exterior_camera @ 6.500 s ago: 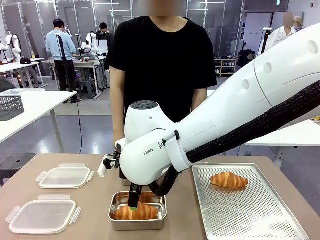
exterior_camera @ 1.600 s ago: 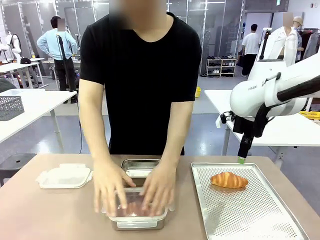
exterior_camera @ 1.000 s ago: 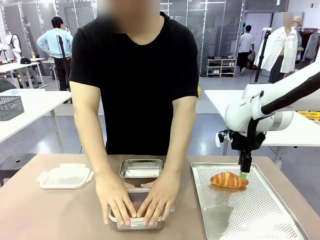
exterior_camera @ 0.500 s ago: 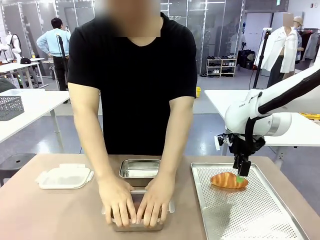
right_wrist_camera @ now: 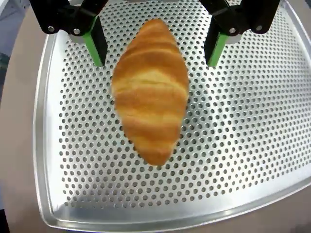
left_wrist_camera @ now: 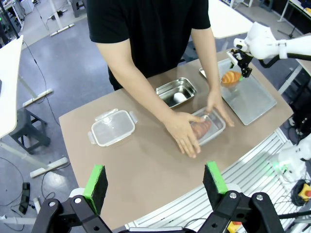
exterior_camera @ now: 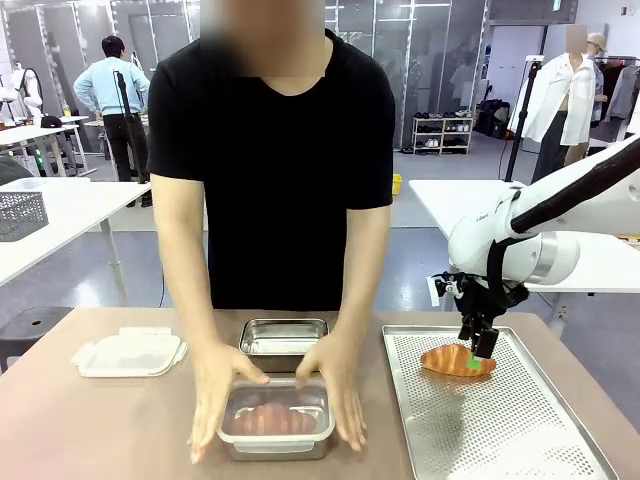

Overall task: Place the bread into the airtight container.
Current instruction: Pick up a Butter Roll and place it into an empty Airtight Container.

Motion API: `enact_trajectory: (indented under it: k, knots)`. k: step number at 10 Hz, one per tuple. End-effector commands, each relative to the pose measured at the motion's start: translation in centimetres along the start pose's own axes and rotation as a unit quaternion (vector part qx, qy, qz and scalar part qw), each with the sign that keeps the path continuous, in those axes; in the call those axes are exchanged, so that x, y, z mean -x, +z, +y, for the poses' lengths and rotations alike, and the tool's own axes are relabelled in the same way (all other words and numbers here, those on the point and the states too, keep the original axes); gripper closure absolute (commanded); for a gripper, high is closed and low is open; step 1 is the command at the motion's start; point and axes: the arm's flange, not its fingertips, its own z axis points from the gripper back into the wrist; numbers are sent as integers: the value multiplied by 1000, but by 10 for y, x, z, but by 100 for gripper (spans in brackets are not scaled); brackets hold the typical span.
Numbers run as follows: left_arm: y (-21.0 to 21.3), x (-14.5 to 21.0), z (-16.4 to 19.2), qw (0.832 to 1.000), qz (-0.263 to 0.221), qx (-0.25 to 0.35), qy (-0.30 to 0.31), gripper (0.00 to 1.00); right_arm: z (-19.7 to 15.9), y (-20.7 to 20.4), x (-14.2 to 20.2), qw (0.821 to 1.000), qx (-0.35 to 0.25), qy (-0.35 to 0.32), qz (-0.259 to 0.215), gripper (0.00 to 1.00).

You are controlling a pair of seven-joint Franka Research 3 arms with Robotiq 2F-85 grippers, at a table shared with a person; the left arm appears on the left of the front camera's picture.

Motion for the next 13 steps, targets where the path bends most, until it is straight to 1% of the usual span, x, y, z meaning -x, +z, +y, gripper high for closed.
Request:
enact_trajectory:
  k: [1, 2, 5, 7, 8, 10, 11, 13]
  knots:
    - [1, 0, -2, 1000, -4, 1, -2, 0, 2, -10, 4, 1000, 18, 14, -17, 0]
    - [1, 0, -2, 1000, -4, 1, -2, 0, 0, -10, 5, 1000, 14, 13, -25, 0]
    - [1, 0, -2, 1000, -4, 1, -2, 0, -5, -22, 4, 1000, -6, 0, -22, 0]
    - [1, 0, -2, 1000, -4, 1, -2, 0, -4, -23, 3, 1000, -6, -3, -18, 9]
    - [1, 0, -2, 1000, -4, 1, -2, 0, -4, -24, 2, 1000, -5, -3, -18, 22]
    - [1, 0, -2, 1000, -4, 1, -2, 0, -1, -19, 3, 1000, 1, -5, -16, 35]
    - [1, 0, -2, 1000, -4, 1, -2, 0, 1, -16, 3, 1000, 0, -6, -14, 35]
    - [1, 0, -2, 1000, -4, 1, -2, 0, 5, -1, 8, 999, 0, -9, -45, 35]
